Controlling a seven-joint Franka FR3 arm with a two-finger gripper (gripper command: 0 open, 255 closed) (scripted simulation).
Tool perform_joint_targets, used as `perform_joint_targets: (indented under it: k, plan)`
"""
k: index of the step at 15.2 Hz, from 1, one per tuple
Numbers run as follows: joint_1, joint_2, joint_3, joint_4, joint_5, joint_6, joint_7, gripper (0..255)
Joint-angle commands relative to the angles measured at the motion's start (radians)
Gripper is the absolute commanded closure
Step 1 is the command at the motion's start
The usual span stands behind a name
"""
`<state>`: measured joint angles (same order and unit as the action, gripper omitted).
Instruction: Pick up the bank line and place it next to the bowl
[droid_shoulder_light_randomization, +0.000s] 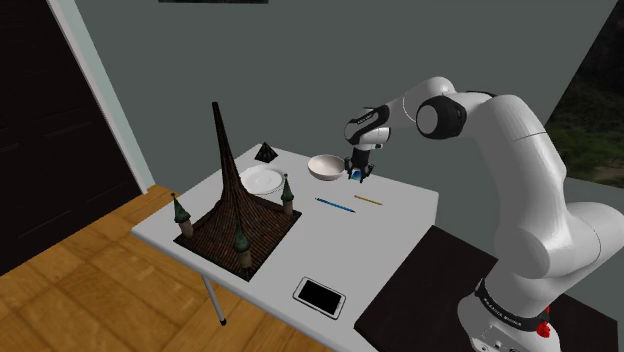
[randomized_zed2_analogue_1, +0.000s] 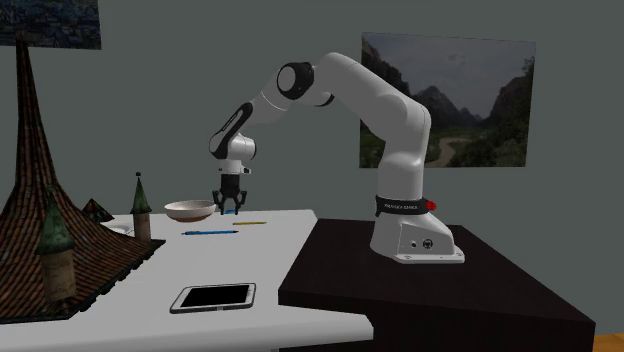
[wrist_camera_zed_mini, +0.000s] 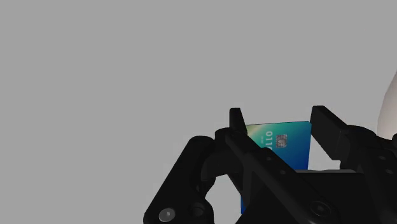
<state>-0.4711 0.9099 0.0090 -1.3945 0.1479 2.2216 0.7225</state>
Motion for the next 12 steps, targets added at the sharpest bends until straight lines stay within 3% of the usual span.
perform_joint_targets:
  k: [1, 3, 4, 9, 12]
  plan:
    - [0.001, 0.003, 0.001, -0.001, 0.0, 0.002, 0.0, 255]
    - [0.001, 0.003, 0.001, -0.001, 0.0, 0.002, 0.0, 255]
    - [0.001, 0.003, 0.001, -0.001, 0.0, 0.002, 0.0, 0]
    - [0.001, 0.003, 0.001, -0.001, 0.0, 0.002, 0.0, 0]
    - [-0.005, -0.058, -0.003, 0.0, -0.003, -0.06, 0.002, 0]
